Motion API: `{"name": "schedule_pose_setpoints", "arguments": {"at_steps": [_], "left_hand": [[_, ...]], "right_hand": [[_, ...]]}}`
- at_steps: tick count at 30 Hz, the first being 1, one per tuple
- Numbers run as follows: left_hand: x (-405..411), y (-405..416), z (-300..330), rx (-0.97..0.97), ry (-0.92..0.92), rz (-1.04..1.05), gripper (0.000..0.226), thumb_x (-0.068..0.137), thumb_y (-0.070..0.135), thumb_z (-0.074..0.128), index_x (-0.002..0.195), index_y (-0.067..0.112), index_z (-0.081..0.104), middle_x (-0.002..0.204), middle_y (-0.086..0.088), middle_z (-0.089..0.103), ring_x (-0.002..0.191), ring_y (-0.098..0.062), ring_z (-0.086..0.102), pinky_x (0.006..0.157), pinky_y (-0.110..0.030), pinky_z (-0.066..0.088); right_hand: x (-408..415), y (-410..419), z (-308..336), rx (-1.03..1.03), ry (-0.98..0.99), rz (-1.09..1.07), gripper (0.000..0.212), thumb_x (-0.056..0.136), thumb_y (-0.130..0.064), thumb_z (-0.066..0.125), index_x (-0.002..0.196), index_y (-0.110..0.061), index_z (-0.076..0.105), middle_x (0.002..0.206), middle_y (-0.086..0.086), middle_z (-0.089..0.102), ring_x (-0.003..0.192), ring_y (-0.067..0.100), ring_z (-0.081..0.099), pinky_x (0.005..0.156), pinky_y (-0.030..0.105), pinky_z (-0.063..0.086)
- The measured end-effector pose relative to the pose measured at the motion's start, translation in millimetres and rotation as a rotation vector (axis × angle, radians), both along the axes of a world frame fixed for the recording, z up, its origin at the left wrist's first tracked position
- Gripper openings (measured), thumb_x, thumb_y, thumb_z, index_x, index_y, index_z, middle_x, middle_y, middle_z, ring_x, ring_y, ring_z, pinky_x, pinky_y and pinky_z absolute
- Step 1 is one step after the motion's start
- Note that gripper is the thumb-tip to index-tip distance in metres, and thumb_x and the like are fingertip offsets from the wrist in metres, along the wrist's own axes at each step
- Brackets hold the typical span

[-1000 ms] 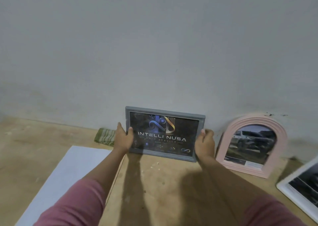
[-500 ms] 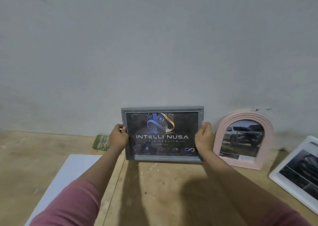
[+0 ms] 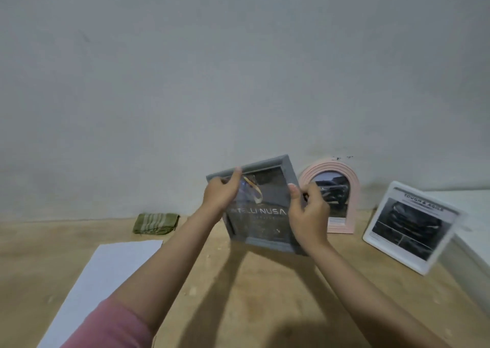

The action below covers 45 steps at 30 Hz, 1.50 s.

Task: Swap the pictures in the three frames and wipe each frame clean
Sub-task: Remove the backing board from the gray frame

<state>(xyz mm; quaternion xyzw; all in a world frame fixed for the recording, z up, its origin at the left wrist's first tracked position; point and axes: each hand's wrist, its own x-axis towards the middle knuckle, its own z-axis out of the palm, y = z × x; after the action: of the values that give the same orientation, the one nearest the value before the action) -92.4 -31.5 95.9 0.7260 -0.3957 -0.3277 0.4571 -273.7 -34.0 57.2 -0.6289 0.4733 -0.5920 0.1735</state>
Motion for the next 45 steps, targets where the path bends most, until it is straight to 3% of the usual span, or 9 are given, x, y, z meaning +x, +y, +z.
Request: {"name": "schedule_pose_setpoints", "arguments": {"at_steps": [6, 9, 14, 19, 25, 29, 33, 35, 45], "left_hand": [[-45.9, 34.7, 47.7, 0.178, 0.305, -0.254, 0.078, 0.064, 0.083, 0.054, 0.099, 0.014, 0.06, 0.092, -0.005, 0.059, 0.09, -0.024, 0.066, 0.083, -0.04, 0.047], [-52.4, 47.2, 51.2, 0.211, 0.347, -0.317, 0.051, 0.072, 0.064, 0.065, 0.08, 0.016, 0.053, 0.081, -0.005, 0.05, 0.084, -0.027, 0.06, 0.091, -0.043, 0.042], [-73.5, 56.6, 46.7, 0.089, 0.376, -0.119, 0.008, 0.085, -0.001, 0.052, 0.081, 0.002, 0.047, 0.067, -0.01, 0.042, 0.059, -0.026, 0.048, 0.068, -0.04, 0.051], [-66.1, 61.2, 39.9, 0.045, 0.205, -0.018, 0.022, 0.086, -0.01, 0.037, 0.074, 0.003, 0.051, 0.069, -0.011, 0.052, 0.06, -0.025, 0.053, 0.062, -0.036, 0.053], [-28.9, 83.3, 45.0, -0.005, 0.216, -0.261, 0.022, 0.085, -0.005, 0.047, 0.102, -0.009, 0.061, 0.089, -0.019, 0.062, 0.078, -0.03, 0.061, 0.068, -0.039, 0.057], [-20.1, 95.7, 36.9, 0.017, 0.35, -0.407, 0.027, 0.079, -0.001, 0.054, 0.099, 0.005, 0.071, 0.083, -0.01, 0.068, 0.069, -0.023, 0.066, 0.06, -0.031, 0.056], [-15.8, 92.4, 11.8, 0.056, 0.422, -0.321, 0.044, 0.068, 0.008, 0.066, 0.111, 0.0, 0.066, 0.091, -0.013, 0.052, 0.077, -0.027, 0.052, 0.067, -0.034, 0.052], [-18.3, 89.5, -4.2, 0.024, 0.424, -0.194, 0.019, 0.075, 0.009, 0.068, 0.09, -0.001, 0.062, 0.079, -0.008, 0.044, 0.064, -0.021, 0.05, 0.061, -0.03, 0.05], [-58.7, 105.8, -122.8, 0.459, 0.213, -0.086, 0.016, 0.093, 0.002, 0.048, 0.083, 0.012, 0.056, 0.077, -0.005, 0.059, 0.067, -0.017, 0.059, 0.064, -0.024, 0.05]], "right_hand": [[5.6, 50.3, -8.0, -0.168, 0.044, 0.037, 0.024, 0.089, -0.024, 0.06, 0.073, -0.007, 0.053, 0.068, 0.001, 0.051, 0.061, 0.012, 0.044, 0.053, 0.025, 0.035], [8.9, 63.8, -14.6, -0.21, 0.03, 0.036, 0.028, 0.089, -0.029, 0.056, 0.075, -0.005, 0.057, 0.072, 0.003, 0.054, 0.064, 0.013, 0.046, 0.054, 0.025, 0.035], [7.9, 63.6, -20.1, -0.252, 0.011, 0.131, 0.024, 0.091, -0.023, 0.053, 0.073, -0.007, 0.058, 0.073, 0.003, 0.057, 0.069, 0.015, 0.051, 0.057, 0.03, 0.044], [-14.5, 48.8, -22.9, -0.3, 0.117, 0.292, 0.023, 0.094, -0.022, 0.05, 0.077, -0.01, 0.059, 0.075, 0.0, 0.057, 0.073, 0.016, 0.054, 0.064, 0.024, 0.041], [-62.5, -39.4, -53.8, 0.425, -0.041, -0.005, 0.029, 0.09, -0.036, 0.051, 0.105, -0.011, 0.057, 0.105, 0.011, 0.06, 0.101, 0.033, 0.055, 0.086, 0.044, 0.046], [-89.6, -74.1, -64.6, 0.8, -0.017, 0.118, 0.052, 0.097, -0.049, 0.032, 0.119, -0.006, 0.054, 0.113, 0.011, 0.058, 0.11, 0.035, 0.054, 0.088, 0.036, 0.041], [-113.1, -84.0, -84.2, 0.899, -0.037, 0.204, 0.061, 0.095, -0.053, 0.034, 0.11, -0.002, 0.063, 0.112, 0.016, 0.063, 0.101, 0.036, 0.059, 0.094, 0.047, 0.047], [-121.9, -82.7, -93.2, 0.917, -0.105, 0.169, 0.059, 0.092, -0.056, 0.039, 0.105, -0.005, 0.065, 0.106, 0.014, 0.065, 0.097, 0.035, 0.06, 0.091, 0.049, 0.049], [-180.4, -72.4, -136.2, 1.079, -0.169, -0.041, 0.046, 0.091, -0.045, 0.043, 0.107, -0.004, 0.057, 0.095, 0.014, 0.062, 0.085, 0.034, 0.061, 0.084, 0.045, 0.053]]}}
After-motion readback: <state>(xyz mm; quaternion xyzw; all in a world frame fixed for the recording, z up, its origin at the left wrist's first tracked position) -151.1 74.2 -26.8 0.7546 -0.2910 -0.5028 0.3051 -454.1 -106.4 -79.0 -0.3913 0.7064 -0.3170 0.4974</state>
